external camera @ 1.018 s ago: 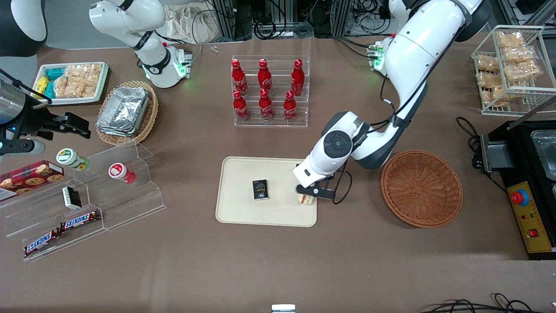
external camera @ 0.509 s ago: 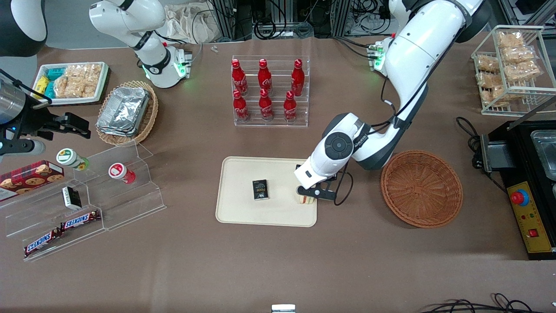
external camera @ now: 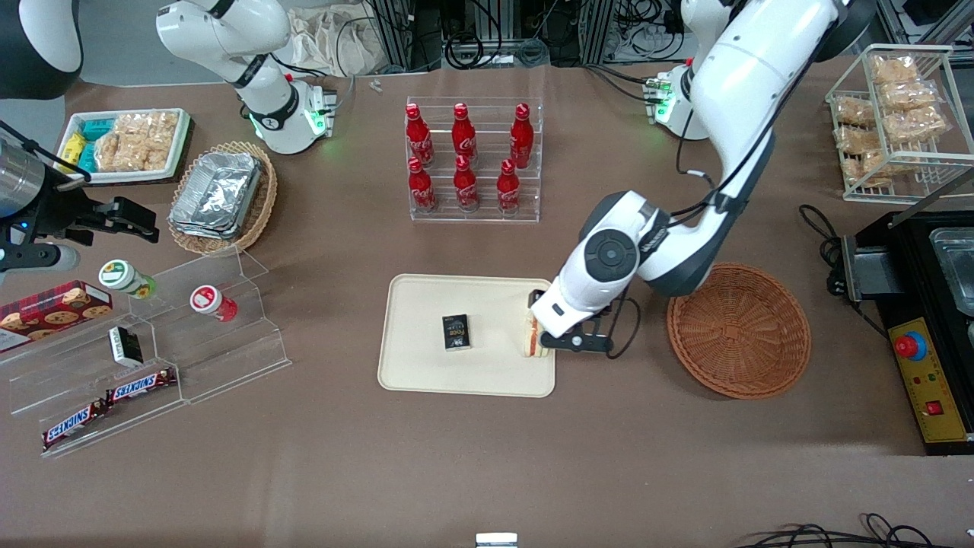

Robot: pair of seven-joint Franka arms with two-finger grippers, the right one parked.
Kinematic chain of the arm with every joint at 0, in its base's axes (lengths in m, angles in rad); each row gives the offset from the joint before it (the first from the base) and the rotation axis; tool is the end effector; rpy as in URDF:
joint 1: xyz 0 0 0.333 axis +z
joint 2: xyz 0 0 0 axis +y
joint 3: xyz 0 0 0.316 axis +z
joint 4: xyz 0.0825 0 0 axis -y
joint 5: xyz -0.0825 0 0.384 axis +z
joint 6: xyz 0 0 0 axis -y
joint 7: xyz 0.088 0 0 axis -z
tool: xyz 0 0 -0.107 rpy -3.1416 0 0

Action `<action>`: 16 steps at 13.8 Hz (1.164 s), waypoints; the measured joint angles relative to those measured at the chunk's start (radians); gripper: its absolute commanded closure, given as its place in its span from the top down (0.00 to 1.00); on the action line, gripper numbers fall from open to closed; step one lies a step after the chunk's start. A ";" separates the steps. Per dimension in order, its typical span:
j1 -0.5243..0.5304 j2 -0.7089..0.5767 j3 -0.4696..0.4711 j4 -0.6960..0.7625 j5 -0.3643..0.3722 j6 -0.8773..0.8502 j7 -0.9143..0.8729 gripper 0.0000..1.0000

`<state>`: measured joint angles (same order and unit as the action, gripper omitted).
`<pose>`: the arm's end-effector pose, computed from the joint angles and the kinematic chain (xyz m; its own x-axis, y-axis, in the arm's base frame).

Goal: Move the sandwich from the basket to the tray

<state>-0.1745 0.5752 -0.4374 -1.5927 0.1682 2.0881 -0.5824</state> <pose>0.5882 -0.3526 0.3211 0.9961 -0.0573 -0.0665 -0.0531 -0.9966 0.0622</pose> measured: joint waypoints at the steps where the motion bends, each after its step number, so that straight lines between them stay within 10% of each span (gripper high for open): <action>1: 0.025 -0.031 -0.004 0.011 0.000 -0.072 0.000 0.99; 16: 0.563 -0.380 -0.070 0.151 -0.109 -0.605 0.533 0.99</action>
<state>0.3889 0.1951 -0.5070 -1.4419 0.0590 1.4828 -0.0491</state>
